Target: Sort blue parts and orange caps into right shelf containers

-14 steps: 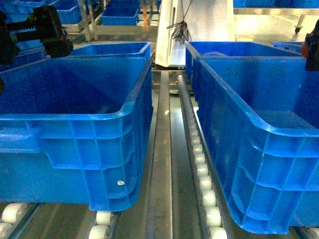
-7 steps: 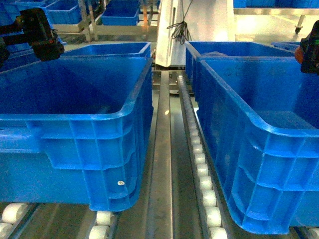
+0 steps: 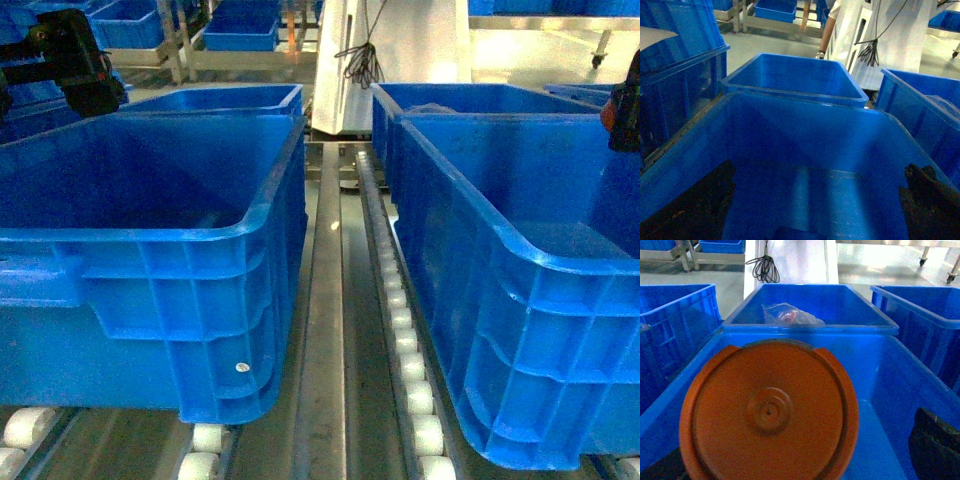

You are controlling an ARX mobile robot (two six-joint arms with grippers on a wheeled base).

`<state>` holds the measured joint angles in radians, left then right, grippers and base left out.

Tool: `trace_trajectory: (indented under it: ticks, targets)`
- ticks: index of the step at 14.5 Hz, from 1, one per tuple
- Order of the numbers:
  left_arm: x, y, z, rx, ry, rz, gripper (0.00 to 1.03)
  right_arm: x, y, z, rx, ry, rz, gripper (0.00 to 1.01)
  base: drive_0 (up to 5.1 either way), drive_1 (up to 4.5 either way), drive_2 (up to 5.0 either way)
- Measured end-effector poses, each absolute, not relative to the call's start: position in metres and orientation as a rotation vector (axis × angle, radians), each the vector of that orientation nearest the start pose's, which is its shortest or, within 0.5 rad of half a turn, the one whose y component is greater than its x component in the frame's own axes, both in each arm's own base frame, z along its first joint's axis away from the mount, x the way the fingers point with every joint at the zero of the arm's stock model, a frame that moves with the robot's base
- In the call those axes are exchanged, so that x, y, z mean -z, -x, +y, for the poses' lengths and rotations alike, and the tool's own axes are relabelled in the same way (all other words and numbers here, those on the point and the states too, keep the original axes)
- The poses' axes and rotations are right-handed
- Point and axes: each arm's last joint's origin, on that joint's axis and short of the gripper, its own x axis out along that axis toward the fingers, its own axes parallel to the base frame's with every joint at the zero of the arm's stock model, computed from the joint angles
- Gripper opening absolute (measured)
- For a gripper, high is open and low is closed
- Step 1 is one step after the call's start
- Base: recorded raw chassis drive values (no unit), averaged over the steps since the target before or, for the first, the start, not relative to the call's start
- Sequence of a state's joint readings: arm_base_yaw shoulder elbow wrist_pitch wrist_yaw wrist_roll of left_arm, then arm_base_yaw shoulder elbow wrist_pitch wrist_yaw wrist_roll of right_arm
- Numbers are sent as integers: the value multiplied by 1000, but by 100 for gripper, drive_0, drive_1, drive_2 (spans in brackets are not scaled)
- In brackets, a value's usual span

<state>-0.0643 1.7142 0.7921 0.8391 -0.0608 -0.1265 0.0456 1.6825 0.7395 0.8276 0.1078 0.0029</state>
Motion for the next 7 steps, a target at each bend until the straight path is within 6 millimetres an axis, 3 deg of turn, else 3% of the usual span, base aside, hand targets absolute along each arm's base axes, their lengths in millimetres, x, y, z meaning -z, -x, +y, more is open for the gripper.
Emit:
trace_trajectory:
  ticks: [7]
  targets:
    - [-198,-349,-21,-2,121,83,98,-192,-338,12,62,6,115,98,0,0,0]
